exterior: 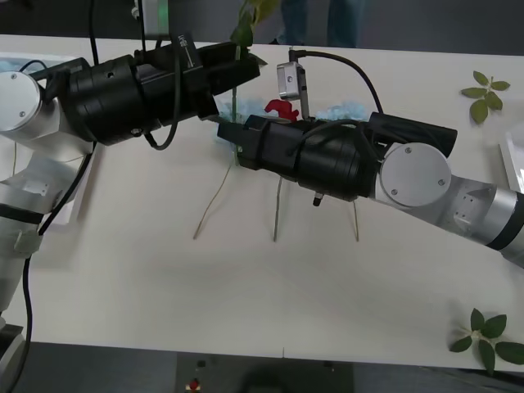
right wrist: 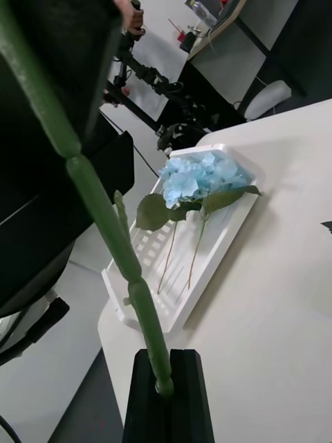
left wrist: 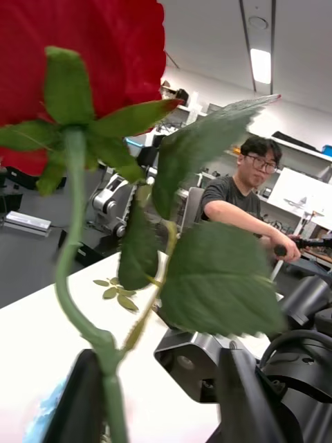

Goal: Put the red flowers into the right box and the blue flowers into the left box

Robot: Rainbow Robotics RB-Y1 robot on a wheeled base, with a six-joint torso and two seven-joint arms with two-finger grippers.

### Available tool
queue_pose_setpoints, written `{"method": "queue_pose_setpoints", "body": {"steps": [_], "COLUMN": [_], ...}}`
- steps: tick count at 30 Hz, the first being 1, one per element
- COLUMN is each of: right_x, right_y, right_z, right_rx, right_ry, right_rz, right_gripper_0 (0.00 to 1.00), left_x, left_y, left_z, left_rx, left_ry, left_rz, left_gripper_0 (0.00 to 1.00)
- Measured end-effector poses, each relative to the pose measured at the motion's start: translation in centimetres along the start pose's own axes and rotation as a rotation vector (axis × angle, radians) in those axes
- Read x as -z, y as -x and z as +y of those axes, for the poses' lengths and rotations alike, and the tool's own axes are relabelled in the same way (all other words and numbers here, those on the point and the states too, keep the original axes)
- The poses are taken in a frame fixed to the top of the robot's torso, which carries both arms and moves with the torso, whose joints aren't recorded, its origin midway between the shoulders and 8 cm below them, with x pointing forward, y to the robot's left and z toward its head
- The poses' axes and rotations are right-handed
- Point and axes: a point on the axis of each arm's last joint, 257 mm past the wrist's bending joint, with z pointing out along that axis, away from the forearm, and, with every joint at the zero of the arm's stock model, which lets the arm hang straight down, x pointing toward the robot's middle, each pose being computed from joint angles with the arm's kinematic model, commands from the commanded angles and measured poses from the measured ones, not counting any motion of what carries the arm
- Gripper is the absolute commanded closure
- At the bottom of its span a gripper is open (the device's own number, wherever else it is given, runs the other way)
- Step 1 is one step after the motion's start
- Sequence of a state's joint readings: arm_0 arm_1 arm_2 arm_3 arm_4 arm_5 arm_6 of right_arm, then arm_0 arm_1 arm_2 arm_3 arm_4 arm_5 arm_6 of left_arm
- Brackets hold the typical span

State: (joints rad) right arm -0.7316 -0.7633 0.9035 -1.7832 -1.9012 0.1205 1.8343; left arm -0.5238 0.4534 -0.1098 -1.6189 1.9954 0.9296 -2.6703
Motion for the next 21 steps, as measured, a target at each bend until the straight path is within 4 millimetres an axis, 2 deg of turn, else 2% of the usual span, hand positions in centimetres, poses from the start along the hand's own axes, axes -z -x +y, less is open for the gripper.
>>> {"method": "queue_pose_setpoints", "body": {"steps": [7, 11, 15, 21], "right_x": [0.3, 2.0, 6.1, 14.2], "right_y": [0.7, 1.5, 3.1, 5.5], "right_z": [-0.5, -2.0, -3.4, -4.9], "right_rx": [0.001, -0.015, 0.009, 0.058], "right_ry": [-0.014, -0.050, -0.103, -0.231], "right_rz": [-0.022, -0.015, 0.027, 0.125], "right_gripper_0": [1.00, 1.00, 1.00, 1.00], "left_x": [-0.1, -0.1, -0.1, 0.0], "left_y": [-0.1, 0.0, 0.1, 1.0], "left_z": [-0.1, -0.1, -0.2, -0.3], "left_rx": [0.002, 0.004, 0.007, 0.034], "left_ry": [-0.003, -0.004, -0.006, -0.010], "left_rz": [0.001, -0.001, -0.005, -0.042], "left_gripper_0": [0.00, 0.00, 0.00, 0.00]}}
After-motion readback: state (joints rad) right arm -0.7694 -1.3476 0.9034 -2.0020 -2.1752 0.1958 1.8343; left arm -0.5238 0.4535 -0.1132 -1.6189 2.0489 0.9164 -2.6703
